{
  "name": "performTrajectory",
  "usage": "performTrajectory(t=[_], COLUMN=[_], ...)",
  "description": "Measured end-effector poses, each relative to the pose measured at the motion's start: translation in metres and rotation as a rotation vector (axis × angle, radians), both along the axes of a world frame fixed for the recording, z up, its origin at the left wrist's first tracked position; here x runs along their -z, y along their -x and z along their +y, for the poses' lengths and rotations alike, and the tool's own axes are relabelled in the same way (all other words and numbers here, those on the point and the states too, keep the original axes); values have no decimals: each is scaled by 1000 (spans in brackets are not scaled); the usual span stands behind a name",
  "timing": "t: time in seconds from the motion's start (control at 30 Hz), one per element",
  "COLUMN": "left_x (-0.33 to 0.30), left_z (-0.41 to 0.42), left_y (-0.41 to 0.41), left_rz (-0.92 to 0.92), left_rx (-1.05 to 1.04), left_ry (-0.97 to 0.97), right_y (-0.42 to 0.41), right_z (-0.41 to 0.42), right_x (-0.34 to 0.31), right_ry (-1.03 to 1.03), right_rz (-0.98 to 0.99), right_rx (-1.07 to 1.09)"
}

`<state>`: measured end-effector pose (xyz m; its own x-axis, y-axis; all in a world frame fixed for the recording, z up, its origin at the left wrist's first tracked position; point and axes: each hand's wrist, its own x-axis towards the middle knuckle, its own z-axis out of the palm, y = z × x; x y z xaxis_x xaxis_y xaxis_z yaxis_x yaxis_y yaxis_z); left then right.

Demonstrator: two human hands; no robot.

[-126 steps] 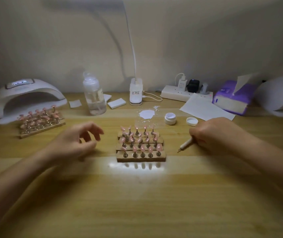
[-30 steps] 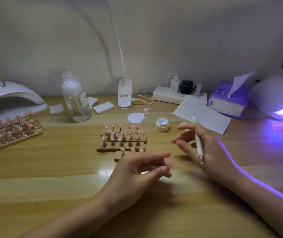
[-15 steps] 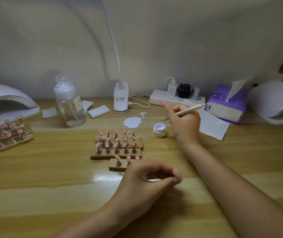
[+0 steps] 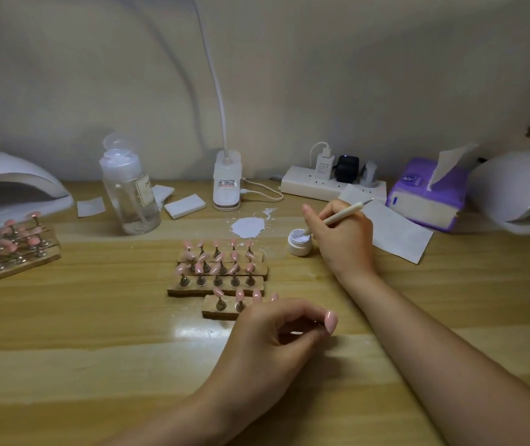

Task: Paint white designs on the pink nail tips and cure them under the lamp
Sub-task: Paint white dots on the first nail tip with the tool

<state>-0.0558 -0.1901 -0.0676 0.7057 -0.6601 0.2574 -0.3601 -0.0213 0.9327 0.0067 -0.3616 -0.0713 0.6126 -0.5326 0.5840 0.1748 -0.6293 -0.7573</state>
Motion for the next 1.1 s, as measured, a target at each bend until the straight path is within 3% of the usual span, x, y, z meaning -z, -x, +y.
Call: performTrajectory(t=[0.37, 0.67, 1.1], left_x=[0, 0, 4], left_z=[0, -2, 1], left_y=[2, 4, -1], left_rz=[-76, -109, -69], left_rx=[2, -40, -78], left_ry=[-66, -85, -55], right_y=[0, 9, 19], right_z=[1, 5, 1], right_x=[-2, -10, -17], right_ry=[-56, -221, -132], right_rz=[37, -129, -148], right_rx=[-13, -39, -22])
